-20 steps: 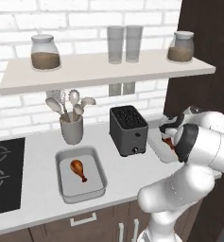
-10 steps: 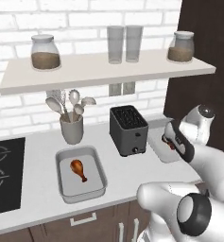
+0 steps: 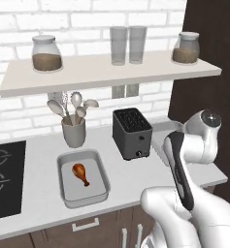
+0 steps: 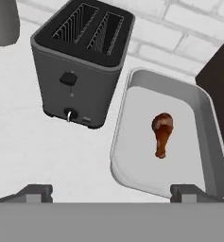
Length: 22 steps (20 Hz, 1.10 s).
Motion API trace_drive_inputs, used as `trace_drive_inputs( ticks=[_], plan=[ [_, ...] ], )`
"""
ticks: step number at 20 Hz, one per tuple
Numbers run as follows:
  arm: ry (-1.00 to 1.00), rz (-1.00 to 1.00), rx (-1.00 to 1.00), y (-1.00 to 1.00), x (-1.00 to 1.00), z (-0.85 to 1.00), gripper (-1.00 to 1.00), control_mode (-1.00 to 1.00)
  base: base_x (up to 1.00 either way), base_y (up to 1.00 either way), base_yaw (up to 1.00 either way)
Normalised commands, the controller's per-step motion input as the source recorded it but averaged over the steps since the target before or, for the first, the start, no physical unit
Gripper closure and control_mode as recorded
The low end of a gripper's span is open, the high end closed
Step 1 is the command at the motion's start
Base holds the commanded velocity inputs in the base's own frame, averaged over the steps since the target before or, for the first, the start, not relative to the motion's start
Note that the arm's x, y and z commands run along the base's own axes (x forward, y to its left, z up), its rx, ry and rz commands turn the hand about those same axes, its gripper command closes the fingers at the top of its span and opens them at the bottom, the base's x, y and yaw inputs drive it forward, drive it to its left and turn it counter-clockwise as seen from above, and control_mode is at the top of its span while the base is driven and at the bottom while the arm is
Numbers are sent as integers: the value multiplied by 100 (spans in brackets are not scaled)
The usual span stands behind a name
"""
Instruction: Place one garlic and one chicken drumstick in each tupperware on the nearby counter, to pack two identical lunches.
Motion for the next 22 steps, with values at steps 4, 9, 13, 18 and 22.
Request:
trace_drive_inputs(
  ticks=[4, 9, 13, 18, 22],
  plan=[
    [-8, 0, 0, 57, -72, 62, -100, -100, 0, 0, 0],
    [-7, -10, 0, 47, -91, 41, -100, -100, 0, 0, 0],
    [-9, -24, 0, 35, -80, 1, -100, -100, 0, 0, 0],
    [-1, -39, 26, 2, -51, -52, -100, -100, 0, 0, 0],
    [-5, -1, 22, -27, -57, 1, -100, -100, 0, 0, 0]
  ],
)
